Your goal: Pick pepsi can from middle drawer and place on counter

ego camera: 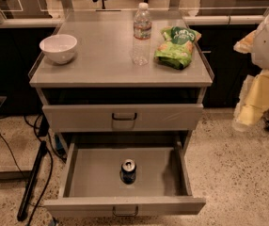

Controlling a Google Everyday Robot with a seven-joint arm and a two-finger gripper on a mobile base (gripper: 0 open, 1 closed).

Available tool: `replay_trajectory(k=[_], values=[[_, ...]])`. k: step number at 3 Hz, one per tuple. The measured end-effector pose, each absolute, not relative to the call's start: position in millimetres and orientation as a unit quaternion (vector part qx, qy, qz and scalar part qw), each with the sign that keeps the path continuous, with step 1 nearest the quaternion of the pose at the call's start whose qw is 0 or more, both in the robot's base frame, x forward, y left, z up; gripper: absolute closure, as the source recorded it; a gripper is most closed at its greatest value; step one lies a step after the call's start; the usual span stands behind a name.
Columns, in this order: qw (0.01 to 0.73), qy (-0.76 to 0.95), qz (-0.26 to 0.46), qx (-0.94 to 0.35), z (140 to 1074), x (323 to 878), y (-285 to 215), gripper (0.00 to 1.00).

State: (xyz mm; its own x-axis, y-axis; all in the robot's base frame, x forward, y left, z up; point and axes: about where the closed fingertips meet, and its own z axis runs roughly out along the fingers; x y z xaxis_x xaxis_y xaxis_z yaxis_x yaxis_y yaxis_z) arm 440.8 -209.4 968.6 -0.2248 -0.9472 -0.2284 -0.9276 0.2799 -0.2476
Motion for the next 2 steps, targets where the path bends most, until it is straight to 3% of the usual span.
replay_trajectory(k=[2], values=[[0.156,0.797,0.023,-0.582,922,412,-204,0.00]])
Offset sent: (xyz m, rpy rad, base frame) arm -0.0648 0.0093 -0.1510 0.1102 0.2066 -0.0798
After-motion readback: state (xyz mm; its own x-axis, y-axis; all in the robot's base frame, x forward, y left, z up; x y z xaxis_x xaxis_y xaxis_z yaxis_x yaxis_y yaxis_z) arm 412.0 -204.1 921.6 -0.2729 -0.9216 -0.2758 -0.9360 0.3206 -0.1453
